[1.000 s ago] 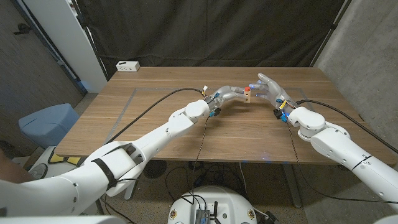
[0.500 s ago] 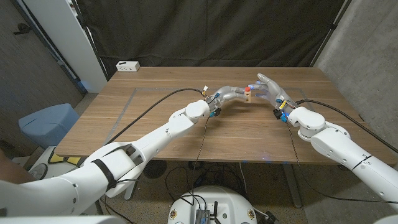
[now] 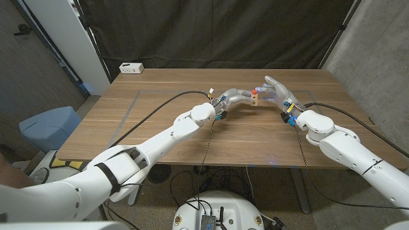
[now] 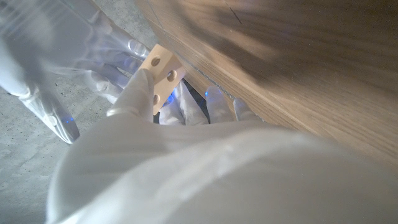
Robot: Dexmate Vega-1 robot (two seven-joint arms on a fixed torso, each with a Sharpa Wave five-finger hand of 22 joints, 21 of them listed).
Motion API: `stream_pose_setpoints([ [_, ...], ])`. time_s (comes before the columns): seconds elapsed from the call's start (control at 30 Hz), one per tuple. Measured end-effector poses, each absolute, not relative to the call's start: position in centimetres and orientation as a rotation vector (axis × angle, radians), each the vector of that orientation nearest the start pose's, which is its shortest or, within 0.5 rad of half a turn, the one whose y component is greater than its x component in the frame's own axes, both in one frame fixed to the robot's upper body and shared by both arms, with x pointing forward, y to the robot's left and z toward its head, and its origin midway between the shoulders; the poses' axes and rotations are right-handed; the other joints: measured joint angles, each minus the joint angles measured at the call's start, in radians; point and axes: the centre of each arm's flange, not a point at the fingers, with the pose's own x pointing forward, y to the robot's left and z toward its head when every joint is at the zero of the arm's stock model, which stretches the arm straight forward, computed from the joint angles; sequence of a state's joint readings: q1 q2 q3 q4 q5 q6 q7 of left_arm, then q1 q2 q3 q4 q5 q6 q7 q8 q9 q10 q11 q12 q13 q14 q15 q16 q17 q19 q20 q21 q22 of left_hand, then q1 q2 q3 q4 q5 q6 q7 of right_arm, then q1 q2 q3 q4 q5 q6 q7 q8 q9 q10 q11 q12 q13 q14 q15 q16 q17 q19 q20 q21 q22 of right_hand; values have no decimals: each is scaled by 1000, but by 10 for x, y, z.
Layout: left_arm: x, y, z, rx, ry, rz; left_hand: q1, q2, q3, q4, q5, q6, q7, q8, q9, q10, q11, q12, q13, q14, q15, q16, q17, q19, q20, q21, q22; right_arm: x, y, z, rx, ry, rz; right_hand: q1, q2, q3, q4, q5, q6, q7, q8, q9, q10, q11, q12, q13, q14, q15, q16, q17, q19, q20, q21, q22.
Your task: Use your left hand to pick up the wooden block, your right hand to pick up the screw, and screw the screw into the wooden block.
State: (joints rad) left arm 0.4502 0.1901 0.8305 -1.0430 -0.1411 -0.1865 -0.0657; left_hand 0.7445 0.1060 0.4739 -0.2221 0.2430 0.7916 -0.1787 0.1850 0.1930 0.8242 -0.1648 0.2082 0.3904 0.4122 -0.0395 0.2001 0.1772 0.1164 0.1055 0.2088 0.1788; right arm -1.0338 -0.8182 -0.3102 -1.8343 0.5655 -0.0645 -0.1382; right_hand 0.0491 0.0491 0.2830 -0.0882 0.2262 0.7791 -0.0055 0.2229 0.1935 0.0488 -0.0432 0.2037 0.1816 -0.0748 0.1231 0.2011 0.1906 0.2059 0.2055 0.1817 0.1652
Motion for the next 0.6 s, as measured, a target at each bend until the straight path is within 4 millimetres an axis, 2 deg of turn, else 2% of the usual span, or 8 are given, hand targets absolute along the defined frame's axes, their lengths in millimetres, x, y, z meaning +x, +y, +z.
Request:
stream_pose_setpoints([
  [0.2,672,1,8,580,-602,-585,0,0,0,0,0,0,0,0,0,0,0,0,-1,0,0,0,0,0,0,0,0,572,-287,-5,-286,-486,186,4,4,0,0,0,18,4,2,-3,14,7,0,0,13,-5,0,0,5,-5,0,0],
  [0.6,675,2,8,576,-598,-586,0,0,0,0,-1,0,0,0,0,0,0,-2,-2,0,0,0,0,0,0,0,0,572,-287,-6,-283,-480,177,9,9,0,0,7,84,13,16,-5,46,4,4,0,34,-12,8,0,25,-7,0,0],
])
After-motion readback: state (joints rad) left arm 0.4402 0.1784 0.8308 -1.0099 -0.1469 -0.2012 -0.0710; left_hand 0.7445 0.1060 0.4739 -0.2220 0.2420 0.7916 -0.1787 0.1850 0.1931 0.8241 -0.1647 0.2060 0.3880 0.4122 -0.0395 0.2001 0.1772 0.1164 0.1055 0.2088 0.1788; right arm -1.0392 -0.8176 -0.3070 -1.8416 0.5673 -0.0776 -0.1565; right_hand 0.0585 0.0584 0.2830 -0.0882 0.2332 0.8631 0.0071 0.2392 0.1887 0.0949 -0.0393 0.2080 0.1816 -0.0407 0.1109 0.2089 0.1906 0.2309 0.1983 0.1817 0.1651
